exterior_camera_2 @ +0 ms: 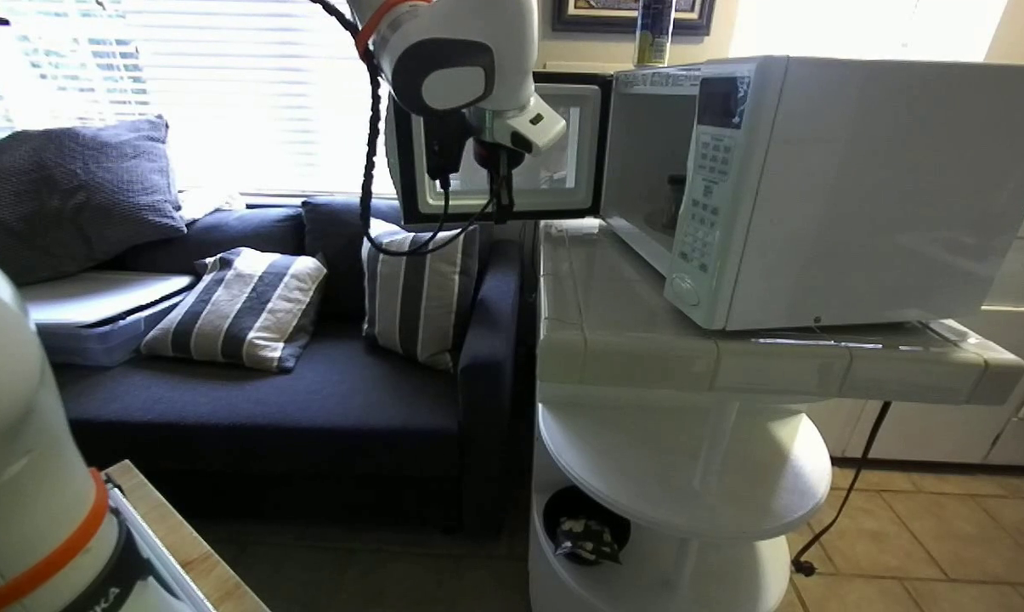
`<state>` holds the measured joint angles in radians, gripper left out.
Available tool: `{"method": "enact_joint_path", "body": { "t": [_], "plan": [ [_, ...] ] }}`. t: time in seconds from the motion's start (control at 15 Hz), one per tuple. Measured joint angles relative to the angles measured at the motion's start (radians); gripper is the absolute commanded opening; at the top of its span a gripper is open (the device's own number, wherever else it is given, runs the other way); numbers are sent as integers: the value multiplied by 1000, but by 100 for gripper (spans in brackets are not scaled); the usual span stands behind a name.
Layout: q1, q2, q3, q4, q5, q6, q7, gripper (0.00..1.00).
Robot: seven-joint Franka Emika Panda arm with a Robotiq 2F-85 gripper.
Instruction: Rotate the microwave plate
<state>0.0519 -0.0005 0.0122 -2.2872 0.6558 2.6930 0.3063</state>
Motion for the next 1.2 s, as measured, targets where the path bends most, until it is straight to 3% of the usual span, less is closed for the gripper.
{"method": "enact_joint_path", "body": {
  "t": [0.33, 0.6, 1.07, 1.2],
  "plan": [
    [1, 40, 8, 7, -4, 318, 137, 0],
    [2, 102, -5, -11, -24, 604, 177, 1],
    [6, 121, -23, -15, -31, 637, 180, 0],
    [44, 164, -98, -17, -19, 699, 165, 0]
  ]
}}
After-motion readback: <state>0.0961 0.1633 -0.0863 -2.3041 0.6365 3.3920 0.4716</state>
